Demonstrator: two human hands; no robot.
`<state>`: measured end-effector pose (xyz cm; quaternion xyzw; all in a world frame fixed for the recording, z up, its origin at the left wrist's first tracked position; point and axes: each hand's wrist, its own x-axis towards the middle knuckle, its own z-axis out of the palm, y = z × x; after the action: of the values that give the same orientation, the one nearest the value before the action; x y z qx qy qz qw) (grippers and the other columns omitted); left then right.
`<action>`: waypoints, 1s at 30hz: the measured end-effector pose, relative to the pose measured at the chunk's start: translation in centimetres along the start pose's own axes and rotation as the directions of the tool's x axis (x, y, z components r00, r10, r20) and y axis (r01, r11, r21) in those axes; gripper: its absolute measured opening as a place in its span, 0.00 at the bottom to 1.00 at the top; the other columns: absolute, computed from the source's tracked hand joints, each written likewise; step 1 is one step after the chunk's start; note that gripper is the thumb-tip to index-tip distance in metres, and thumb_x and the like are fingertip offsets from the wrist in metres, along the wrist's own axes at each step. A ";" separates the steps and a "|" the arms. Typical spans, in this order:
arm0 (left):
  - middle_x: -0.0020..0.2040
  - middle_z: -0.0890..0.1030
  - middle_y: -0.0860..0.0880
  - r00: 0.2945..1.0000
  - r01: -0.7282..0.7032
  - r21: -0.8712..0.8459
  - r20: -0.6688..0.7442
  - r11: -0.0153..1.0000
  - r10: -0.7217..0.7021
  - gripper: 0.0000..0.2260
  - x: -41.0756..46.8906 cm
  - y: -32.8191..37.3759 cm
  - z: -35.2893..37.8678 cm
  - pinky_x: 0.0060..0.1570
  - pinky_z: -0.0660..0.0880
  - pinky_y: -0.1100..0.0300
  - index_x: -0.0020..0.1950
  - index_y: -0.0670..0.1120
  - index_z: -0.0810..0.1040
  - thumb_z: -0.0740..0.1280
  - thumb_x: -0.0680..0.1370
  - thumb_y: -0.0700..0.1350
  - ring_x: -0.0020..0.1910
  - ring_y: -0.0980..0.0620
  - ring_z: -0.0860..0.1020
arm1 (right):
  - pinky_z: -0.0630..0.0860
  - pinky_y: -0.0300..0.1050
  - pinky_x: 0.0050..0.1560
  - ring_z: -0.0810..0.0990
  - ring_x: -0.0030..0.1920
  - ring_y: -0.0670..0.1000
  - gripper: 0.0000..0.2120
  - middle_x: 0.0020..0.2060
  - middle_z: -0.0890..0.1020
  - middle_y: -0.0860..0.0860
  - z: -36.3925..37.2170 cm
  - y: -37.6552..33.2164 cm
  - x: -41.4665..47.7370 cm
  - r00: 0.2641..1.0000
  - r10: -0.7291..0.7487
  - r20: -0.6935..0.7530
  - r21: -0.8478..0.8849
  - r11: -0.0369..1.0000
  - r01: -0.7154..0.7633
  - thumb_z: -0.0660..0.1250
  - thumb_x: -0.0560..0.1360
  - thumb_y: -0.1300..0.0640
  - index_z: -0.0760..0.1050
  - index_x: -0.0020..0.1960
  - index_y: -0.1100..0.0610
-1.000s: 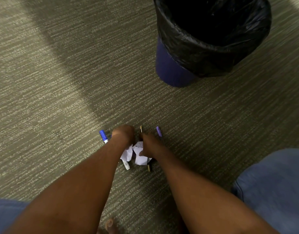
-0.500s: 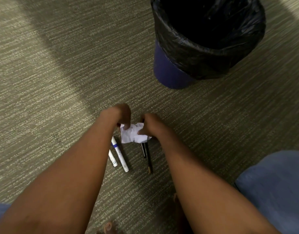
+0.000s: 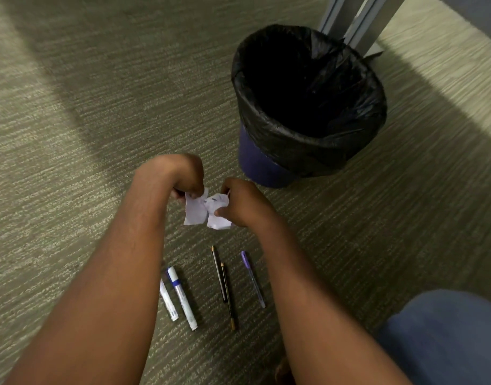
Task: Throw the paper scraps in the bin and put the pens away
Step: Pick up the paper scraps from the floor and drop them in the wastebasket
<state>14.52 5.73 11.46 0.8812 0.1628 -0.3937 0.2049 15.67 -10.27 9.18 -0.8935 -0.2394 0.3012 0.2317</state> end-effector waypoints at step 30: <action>0.42 0.82 0.42 0.431 -0.519 -0.095 -0.887 0.849 0.164 0.07 -7.0 10.1 -7.3 0.34 0.71 0.60 0.50 0.40 0.80 0.67 0.73 0.39 0.36 0.47 0.77 | 0.65 0.22 0.28 0.71 0.31 0.36 0.13 0.33 0.72 0.41 -14.9 -1.0 -3.3 0.640 0.017 -0.768 0.194 0.959 0.208 0.76 0.69 0.59 0.71 0.44 0.54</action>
<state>19.11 -0.27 23.58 0.9185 0.1243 0.1795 0.3297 22.75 -15.38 21.76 -0.8832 -0.1243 -0.0868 0.4438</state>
